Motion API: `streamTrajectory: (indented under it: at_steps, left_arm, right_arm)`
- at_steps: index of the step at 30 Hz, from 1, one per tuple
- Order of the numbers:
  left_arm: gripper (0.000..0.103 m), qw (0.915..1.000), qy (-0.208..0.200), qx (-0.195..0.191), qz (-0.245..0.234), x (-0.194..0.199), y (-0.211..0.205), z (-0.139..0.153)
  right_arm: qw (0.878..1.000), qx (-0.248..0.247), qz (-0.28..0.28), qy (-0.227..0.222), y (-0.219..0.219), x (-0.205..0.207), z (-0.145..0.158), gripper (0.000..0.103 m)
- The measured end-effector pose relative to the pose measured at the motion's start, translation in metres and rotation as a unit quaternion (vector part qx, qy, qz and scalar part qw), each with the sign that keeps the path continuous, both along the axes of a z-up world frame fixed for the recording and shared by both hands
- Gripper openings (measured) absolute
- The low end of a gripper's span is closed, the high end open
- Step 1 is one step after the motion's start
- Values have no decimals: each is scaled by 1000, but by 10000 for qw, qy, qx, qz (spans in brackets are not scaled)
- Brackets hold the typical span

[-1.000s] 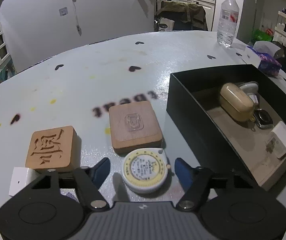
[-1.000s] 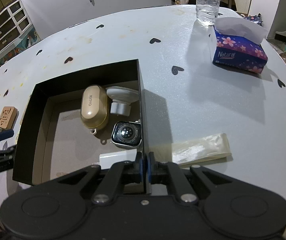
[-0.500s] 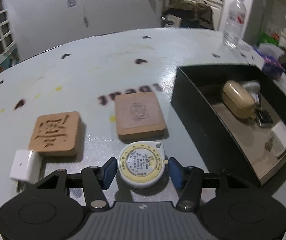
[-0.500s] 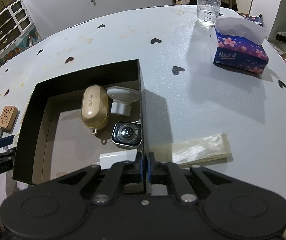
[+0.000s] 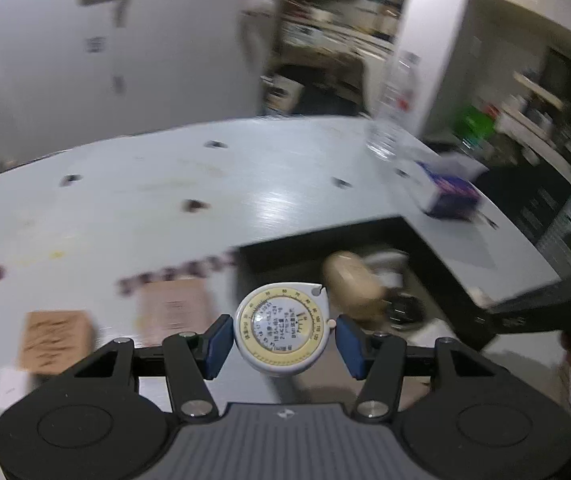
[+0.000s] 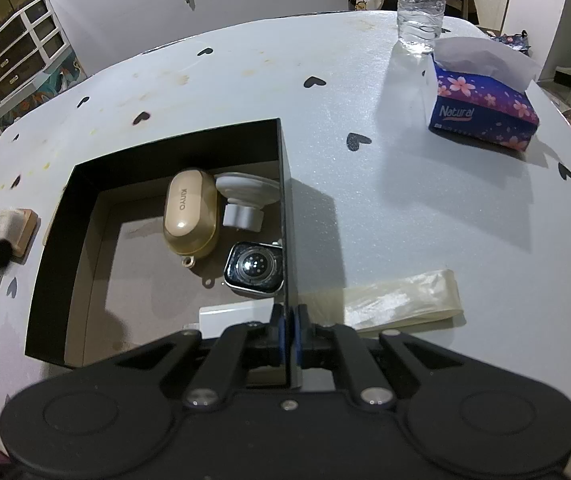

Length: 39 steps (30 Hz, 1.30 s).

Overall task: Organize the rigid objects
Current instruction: 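Carry the tape measure with the left gripper into the box and release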

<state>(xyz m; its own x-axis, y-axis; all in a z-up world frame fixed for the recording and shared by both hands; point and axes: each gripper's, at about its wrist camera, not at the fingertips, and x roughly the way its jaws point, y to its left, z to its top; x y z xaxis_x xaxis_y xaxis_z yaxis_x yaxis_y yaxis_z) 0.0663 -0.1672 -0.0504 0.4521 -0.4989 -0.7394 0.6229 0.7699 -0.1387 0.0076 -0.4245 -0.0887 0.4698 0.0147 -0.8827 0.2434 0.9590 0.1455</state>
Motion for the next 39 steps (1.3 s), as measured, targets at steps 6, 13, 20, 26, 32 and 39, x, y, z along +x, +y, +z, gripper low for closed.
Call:
streamTrajectory:
  at_steps: [6,13,20,26,32,39]
  left_arm:
    - [56,9938,162,495,-981,-6,-62,-18]
    - [56,9822,528,1149,-1387,1,-103,-47]
    - [56,9786,907,1174,-1423,12,-112,-64]
    - [61,9809,1048,940,-1340,18,-112,-66]
    - [87,9812,1137,787,-1347,14,-108,-63]
    - [87,9825,1062,726,-1350,8,-104,-55]
  right_arm:
    - [10000,-8,10,3,0,0,0,5]
    - [10000,-24,6,0,0,0,0,5]
    - [10000,-27,8,-3,0,0,0,5]
    - [10000,-14,12,-7,0,0,0,5]
    - [10000,-10,14,-8,1,0,1,6]
    - [10000,0,5,-12,1,0,1,6]
